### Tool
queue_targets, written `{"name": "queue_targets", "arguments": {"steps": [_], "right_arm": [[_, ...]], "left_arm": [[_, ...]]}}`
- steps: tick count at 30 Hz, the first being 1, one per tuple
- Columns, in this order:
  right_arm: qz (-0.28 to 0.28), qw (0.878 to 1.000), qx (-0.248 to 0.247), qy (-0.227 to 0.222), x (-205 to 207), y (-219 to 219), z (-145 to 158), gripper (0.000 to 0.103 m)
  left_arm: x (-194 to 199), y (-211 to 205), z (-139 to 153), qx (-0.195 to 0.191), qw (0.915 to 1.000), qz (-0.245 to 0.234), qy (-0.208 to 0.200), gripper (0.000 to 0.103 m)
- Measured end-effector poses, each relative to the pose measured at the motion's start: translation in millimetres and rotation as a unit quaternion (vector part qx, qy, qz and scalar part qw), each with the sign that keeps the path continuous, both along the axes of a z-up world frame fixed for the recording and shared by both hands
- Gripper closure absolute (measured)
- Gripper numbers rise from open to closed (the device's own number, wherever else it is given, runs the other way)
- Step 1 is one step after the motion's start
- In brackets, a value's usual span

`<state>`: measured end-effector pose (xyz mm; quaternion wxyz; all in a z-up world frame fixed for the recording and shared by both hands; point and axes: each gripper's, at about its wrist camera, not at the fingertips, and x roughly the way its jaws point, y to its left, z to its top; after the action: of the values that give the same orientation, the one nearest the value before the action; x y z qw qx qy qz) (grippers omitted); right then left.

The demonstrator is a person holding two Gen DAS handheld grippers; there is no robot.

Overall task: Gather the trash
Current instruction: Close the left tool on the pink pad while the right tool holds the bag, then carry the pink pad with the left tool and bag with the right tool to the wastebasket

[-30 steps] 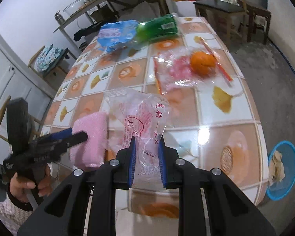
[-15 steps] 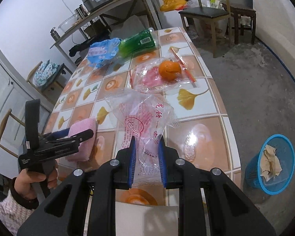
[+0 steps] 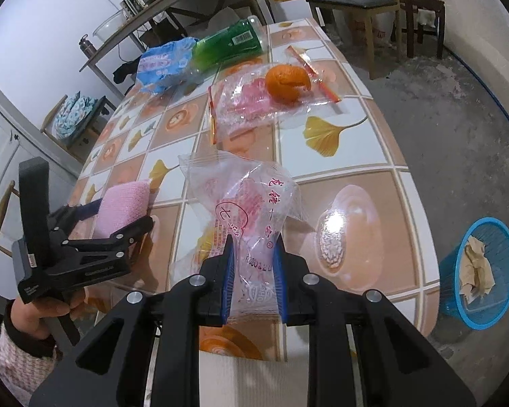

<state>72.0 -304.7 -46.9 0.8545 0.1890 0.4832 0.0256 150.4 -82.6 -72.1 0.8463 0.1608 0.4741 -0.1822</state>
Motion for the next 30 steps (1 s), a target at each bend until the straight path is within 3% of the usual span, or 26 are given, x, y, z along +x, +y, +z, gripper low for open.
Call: {"name": "queue_targets", "arguments": {"steps": [9, 20, 23, 30], "right_arm": [[0.01, 1.0, -0.008, 0.006, 4, 7, -6, 0.082], [0.009, 1.0, -0.013, 0.004, 5, 9, -4, 0.082], [0.008, 1.0, -0.013, 0.002, 5, 10, -2, 0.082], [0.008, 1.0, -0.014, -0.011, 3, 10, 6, 0.082]], "left_arm": [[-12, 4, 1, 0.022, 0.9993, -0.03, 0.007, 0.011], [-9, 15, -2, -0.013, 0.9994, -0.016, 0.028, 0.012], [-8, 17, -1, -0.026, 0.9988, -0.017, 0.037, 0.022], [-7, 22, 5, -0.047, 0.998, -0.012, 0.039, 0.024]]}}
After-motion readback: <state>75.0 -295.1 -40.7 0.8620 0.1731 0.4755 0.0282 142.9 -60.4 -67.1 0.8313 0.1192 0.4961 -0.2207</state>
